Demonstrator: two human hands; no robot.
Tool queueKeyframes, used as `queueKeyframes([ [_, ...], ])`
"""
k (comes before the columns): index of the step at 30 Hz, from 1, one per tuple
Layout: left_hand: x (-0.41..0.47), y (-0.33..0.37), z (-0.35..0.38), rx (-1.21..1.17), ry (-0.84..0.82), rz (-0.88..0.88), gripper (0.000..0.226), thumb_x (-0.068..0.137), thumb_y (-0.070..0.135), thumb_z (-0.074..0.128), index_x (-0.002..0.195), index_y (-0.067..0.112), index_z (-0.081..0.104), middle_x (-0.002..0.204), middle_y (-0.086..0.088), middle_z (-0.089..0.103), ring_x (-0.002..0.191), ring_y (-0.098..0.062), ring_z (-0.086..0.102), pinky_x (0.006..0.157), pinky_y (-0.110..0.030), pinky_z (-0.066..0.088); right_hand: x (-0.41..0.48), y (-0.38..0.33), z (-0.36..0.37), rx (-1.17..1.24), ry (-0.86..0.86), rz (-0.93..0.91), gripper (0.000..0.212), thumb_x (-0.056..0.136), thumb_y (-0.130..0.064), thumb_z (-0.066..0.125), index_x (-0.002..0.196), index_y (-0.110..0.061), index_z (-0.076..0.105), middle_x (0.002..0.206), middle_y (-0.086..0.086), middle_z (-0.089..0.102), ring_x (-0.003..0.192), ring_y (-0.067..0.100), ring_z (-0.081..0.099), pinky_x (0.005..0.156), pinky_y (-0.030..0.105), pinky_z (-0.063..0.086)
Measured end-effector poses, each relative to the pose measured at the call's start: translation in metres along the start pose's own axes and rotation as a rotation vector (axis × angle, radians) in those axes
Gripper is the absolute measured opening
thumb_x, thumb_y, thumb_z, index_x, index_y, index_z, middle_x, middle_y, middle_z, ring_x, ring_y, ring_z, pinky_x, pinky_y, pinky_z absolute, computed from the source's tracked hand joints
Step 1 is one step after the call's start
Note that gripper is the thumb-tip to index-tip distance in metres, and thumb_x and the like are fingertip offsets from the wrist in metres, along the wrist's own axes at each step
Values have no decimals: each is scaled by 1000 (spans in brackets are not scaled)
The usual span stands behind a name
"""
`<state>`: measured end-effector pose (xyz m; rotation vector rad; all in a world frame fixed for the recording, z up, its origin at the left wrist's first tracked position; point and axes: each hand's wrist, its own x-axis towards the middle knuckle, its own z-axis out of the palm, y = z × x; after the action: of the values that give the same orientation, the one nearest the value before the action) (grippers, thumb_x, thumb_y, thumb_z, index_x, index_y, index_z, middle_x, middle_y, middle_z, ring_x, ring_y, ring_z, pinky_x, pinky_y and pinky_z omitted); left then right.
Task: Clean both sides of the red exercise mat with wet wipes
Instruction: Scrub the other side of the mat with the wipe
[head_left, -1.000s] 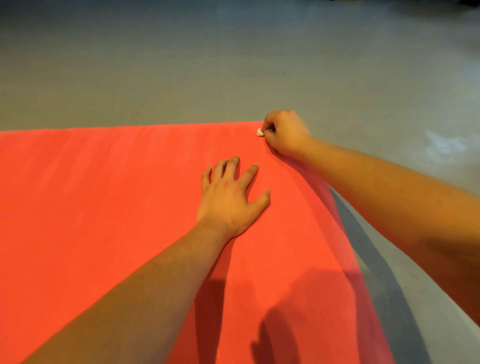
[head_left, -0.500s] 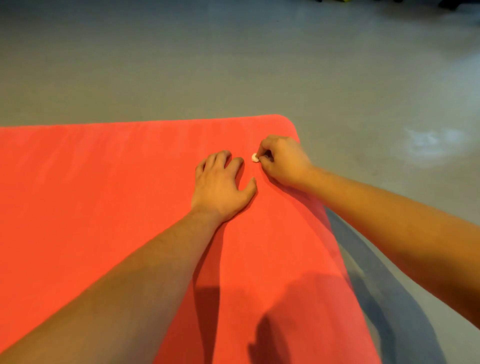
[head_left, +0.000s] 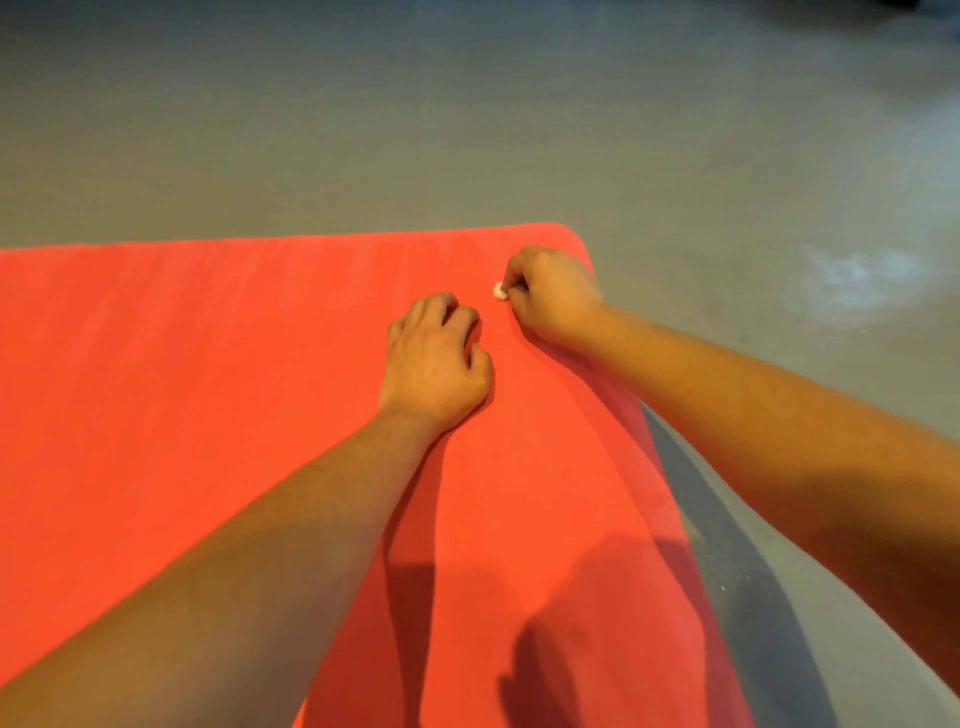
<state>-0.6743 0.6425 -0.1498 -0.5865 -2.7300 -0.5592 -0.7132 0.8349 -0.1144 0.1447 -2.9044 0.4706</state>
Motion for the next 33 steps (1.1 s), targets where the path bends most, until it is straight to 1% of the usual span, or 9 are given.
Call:
queueKeyframes([
  [6,-2,0,0,-44,35,18,35,77,31,49,104,21,68,107,-4,57,103,-29,54,81,-47,48,-113,-15,-14,75,-31,-175,12,83,-20,59,88,-23,69,88,-7,60,81,20,61,66,37,48],
  [9,-2,-2,2,-35,41,41,29,80,33,54,103,22,68,103,-3,56,99,-28,54,79,-46,48,-112,-14,-15,63,-42,-183,11,83,-19,60,88,-22,69,87,-5,61,80,22,62,66,38,48],
  [12,0,-4,3,-24,27,51,31,81,40,56,104,22,68,104,-2,55,100,-27,53,80,-45,48,-71,-11,-8,62,12,-92,12,83,-17,61,86,-20,72,87,-1,64,80,27,64,66,37,47],
  [16,2,-2,1,22,-20,66,32,81,44,55,102,21,65,104,-1,56,97,-27,53,79,-45,48,-45,-16,-4,8,-6,6,15,84,-14,57,88,-17,72,95,4,67,88,31,64,69,38,48],
  [22,-11,7,-5,73,-76,52,33,88,41,49,101,16,66,106,-8,60,101,-32,54,81,-48,50,-116,-40,-22,-9,-100,-78,15,81,-15,56,86,-20,69,94,0,66,87,30,65,67,39,50],
  [25,-27,14,-11,98,-136,55,38,90,42,45,107,16,66,109,-9,61,104,-34,53,84,-49,50,-179,-54,-32,66,-134,-131,11,81,-15,58,84,-21,68,91,-3,65,85,24,64,66,36,46],
  [29,-53,20,-29,117,-210,76,40,89,45,45,112,18,65,112,-8,59,108,-33,52,85,-47,51,-255,-69,-44,150,-164,-200,10,83,-13,61,87,-22,65,90,-6,61,86,17,57,72,32,43],
  [31,-73,22,-38,119,-238,89,42,89,47,45,113,19,64,113,-7,57,109,-32,51,85,-47,51,-257,-68,-44,138,-183,-207,9,83,-15,59,86,-22,64,90,-5,60,86,19,57,71,34,44],
  [33,-94,26,-47,115,-259,96,45,87,49,43,113,19,64,114,-7,57,108,-32,50,86,-48,51,-237,-65,-40,118,-172,-149,10,83,-15,57,85,-21,65,89,-3,61,88,23,60,71,37,47],
])
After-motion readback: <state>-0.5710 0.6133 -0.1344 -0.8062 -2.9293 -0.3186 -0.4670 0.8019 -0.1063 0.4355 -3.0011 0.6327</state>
